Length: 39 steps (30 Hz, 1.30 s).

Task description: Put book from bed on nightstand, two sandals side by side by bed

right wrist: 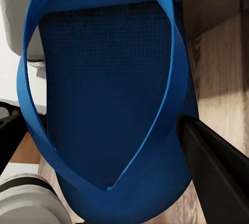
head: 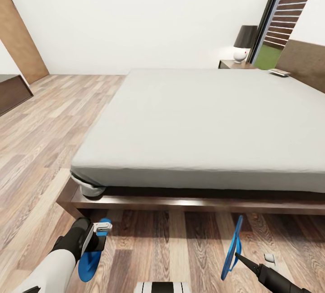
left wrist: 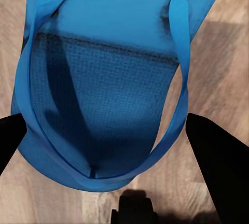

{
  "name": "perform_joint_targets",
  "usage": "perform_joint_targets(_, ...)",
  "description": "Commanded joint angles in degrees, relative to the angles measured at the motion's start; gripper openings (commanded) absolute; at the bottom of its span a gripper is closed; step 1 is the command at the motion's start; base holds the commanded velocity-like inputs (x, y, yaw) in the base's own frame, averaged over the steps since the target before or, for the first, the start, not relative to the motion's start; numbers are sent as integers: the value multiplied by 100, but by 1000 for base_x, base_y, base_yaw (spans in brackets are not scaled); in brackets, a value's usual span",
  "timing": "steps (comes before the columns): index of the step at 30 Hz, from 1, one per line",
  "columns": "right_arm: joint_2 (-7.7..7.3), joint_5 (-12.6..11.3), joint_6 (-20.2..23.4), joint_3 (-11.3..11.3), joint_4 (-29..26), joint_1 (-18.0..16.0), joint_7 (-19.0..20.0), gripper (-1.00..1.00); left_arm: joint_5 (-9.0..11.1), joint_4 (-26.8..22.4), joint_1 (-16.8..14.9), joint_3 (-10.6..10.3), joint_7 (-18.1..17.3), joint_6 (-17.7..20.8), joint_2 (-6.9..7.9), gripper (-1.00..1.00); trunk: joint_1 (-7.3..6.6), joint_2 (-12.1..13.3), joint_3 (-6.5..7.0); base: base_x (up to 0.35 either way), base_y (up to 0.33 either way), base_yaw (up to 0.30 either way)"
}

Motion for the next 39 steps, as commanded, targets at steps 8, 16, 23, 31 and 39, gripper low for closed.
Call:
perform_joint_targets(8,-3,-34,25,23,3,-3,19,-100,-62,-3,-2,36,-49,16,-4,-100,12,-9,-115,0,0,0)
perform_joint_targets(16,-3,-32,25,23,3,-3,18,-100,-62,-3,-3,43,-49,16,-4,-100,32,-19,-292,0,0,0)
perform_joint_targets(23,-4,-32,16,23,1,-3,14,-100,-62,-3,-3,46,-49,16,-4,-100,50,-29,-448,0,0,0)
perform_joint_targets(31,-3,-32,16,23,3,-3,12,-100,-56,-2,4,54,-42,-546,-4,-100,71,-39,-625,0,0,0)
perform_joint_targets(39,-3,-32,16,23,3,-3,12,-100,-44,-1,21,56,-41,-923,-2,-100,92,-50,-802,0,0,0)
